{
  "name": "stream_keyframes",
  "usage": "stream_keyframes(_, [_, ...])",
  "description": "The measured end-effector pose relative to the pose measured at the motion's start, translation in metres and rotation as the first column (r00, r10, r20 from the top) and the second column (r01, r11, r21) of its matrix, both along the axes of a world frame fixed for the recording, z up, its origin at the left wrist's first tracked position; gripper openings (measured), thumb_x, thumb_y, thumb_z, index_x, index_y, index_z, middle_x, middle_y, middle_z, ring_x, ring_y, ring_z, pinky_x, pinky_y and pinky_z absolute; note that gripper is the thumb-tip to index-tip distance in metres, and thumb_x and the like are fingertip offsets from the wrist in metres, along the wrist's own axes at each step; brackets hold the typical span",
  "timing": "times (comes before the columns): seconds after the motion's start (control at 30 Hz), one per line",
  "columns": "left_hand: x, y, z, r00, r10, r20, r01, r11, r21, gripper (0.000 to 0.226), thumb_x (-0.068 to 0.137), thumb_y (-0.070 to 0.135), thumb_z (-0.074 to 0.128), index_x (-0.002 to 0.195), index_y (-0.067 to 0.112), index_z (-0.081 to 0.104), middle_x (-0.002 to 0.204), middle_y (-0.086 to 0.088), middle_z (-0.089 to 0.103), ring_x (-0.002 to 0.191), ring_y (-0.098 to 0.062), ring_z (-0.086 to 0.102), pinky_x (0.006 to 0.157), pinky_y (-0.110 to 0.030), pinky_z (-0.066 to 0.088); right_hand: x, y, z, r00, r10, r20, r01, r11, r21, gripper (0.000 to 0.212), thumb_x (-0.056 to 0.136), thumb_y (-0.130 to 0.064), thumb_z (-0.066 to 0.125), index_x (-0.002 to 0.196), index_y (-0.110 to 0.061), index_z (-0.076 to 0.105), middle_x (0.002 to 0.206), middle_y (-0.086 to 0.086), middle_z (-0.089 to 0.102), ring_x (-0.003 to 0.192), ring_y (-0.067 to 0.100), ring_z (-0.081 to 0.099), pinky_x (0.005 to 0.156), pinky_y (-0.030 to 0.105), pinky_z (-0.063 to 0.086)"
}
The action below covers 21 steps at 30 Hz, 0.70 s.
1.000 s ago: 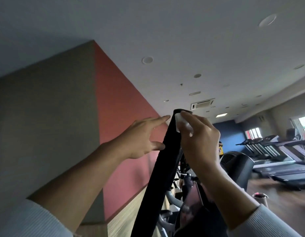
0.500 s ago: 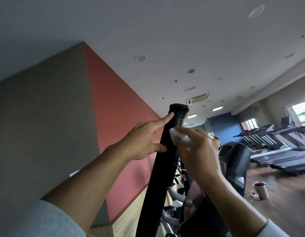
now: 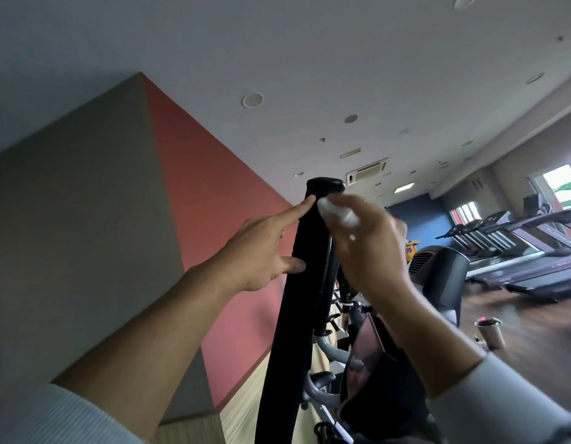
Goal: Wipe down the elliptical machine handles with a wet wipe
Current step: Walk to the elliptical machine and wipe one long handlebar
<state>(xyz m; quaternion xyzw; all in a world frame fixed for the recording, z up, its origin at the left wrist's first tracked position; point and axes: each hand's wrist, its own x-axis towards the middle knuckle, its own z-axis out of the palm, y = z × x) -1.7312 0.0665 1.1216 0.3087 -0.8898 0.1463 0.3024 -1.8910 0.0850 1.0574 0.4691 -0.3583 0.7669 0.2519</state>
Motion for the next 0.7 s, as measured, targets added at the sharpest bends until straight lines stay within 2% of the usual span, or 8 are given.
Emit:
stream_keyframes(0.1, [0.000,0.000,0.001,1.000,-0.005,0.000,0.005,1.000,-0.001,0.103,0.077,0.025,0.080,0.138,0.068,0.010,0.154,0.012,0.036,0.126,-0.006,0.049,0.101,-0.030,0.041,0.012,-0.001,-0.039,0.995,0.058,-0.075,-0.058,0.998,0.010,0.019,0.088,-0.019,0.071,0.104,-0.029,0.073,0.088,-0.009,0.071,0.074,-0.004,0.058,0.068,-0.003,0.034])
stream_keyframes(0.2, [0.000,0.001,0.001,1.000,0.001,0.001,-0.001,1.000,-0.012,0.101,0.079,0.026,0.079,0.138,0.069,0.009,0.153,0.014,0.036,0.126,-0.006,0.049,0.097,-0.026,0.036,0.014,0.004,-0.055,0.987,0.129,-0.097,-0.126,0.991,0.036,0.016,0.087,-0.024,0.073,0.102,-0.027,0.074,0.075,-0.012,0.065,0.068,-0.011,0.058,0.063,-0.001,0.036])
stream_keyframes(0.3, [0.000,-0.001,-0.002,1.000,0.010,0.004,-0.010,1.000,-0.026,0.102,0.080,0.025,0.078,0.136,0.072,0.006,0.152,0.013,0.038,0.126,-0.006,0.048,0.093,-0.030,0.046,0.000,0.008,-0.029,0.992,0.128,0.023,-0.128,0.991,0.024,0.018,0.088,-0.040,0.067,0.104,-0.031,0.072,0.068,-0.012,0.061,0.060,-0.004,0.054,0.060,0.005,0.035])
stream_keyframes(0.4, [0.000,-0.003,-0.004,1.000,-0.004,-0.016,0.003,0.999,-0.034,0.101,0.081,0.026,0.077,0.133,0.074,0.005,0.150,0.017,0.040,0.123,-0.007,0.048,0.077,-0.022,0.049,-0.015,0.007,0.008,0.986,0.082,0.146,-0.085,0.996,0.016,0.022,0.091,-0.039,0.063,0.112,-0.032,0.068,0.082,-0.001,0.070,0.068,0.006,0.049,0.069,0.013,0.033])
stream_keyframes(0.47, [0.002,-0.002,-0.006,1.000,0.001,-0.028,-0.002,0.998,-0.057,0.098,0.080,0.029,0.077,0.134,0.073,0.008,0.148,0.019,0.040,0.119,-0.006,0.050,0.084,-0.028,0.051,-0.015,0.006,0.015,0.985,0.100,0.138,-0.108,0.993,0.055,0.023,0.092,-0.039,0.062,0.112,-0.031,0.068,0.086,-0.002,0.071,0.072,0.007,0.051,0.066,0.004,0.030])
stream_keyframes(0.53, [0.004,-0.001,-0.009,0.999,0.002,-0.052,-0.005,0.998,-0.060,0.096,0.080,0.031,0.078,0.135,0.072,0.011,0.146,0.018,0.042,0.115,-0.006,0.052,0.088,-0.036,0.052,-0.006,0.008,0.003,0.987,0.139,0.082,-0.147,0.985,0.093,0.022,0.091,-0.043,0.064,0.107,-0.030,0.071,0.066,-0.013,0.064,0.060,-0.001,0.053,0.062,0.000,0.031])
stream_keyframes(0.6, [0.005,-0.001,-0.010,0.998,-0.003,-0.064,0.000,0.999,-0.049,0.095,0.080,0.030,0.078,0.136,0.070,0.012,0.145,0.017,0.044,0.111,-0.006,0.055,0.093,-0.037,0.051,0.005,0.009,-0.024,0.983,0.183,0.029,-0.185,0.975,0.121,0.017,0.090,-0.039,0.066,0.102,-0.029,0.072,0.049,-0.022,0.052,0.052,-0.009,0.053,0.055,0.002,0.034])
stream_keyframes(0.7, [0.003,0.001,-0.010,0.997,0.004,-0.072,-0.006,1.000,-0.029,0.094,0.081,0.030,0.077,0.137,0.069,0.013,0.137,0.019,0.051,0.105,-0.006,0.059,0.096,-0.040,0.051,0.013,0.013,-0.061,0.964,0.267,-0.012,-0.258,0.941,0.219,0.017,0.087,-0.028,0.070,0.103,-0.022,0.073,0.048,-0.031,0.053,0.053,-0.014,0.054,0.051,0.002,0.036])
